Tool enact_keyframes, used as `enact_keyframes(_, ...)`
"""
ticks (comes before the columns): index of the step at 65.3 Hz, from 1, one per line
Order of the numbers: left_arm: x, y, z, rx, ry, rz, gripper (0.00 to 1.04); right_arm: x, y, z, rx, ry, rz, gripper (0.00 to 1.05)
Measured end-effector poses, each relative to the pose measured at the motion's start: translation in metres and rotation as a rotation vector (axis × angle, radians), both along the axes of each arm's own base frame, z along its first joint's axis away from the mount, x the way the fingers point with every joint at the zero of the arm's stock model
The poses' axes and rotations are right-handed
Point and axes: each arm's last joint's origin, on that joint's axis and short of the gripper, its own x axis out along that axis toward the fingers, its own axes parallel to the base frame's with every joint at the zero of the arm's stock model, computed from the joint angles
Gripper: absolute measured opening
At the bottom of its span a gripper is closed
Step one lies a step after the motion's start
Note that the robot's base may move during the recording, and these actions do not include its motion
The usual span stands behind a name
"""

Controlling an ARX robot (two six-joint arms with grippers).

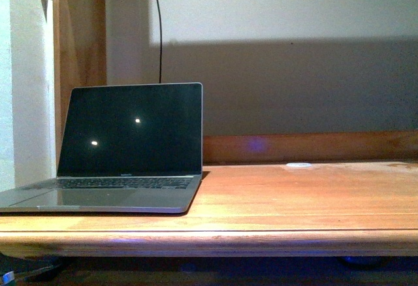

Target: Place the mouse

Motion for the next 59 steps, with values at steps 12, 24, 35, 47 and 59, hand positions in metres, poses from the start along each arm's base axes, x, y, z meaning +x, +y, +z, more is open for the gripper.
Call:
enact_keyframes(12,0.015,-0.002,-0.003,-0.005,0.063,-0.008,0.97,0.0,0.0,0.0,0.0,0.0,0.0,0.97)
enact_keyframes(24,0.024,-0.01,-0.001,-0.041,0.216,0.019,0.97,0.0,0.0,0.0,0.0,0.0,0.0,0.97)
enact_keyframes(35,0.019,-0.019,0.012,-0.085,0.359,0.049,0.97,0.0,0.0,0.0,0.0,0.0,0.0,0.97)
enact_keyframes(47,0.002,-0.037,0.022,-0.188,0.472,0.037,0.97,0.0,0.0,0.0,0.0,0.0,0.0,0.97)
enact_keyframes(59,-0.028,-0.057,0.03,-0.268,0.574,-0.001,0.97,0.0,0.0,0.0,0.0,0.0,0.0,0.97)
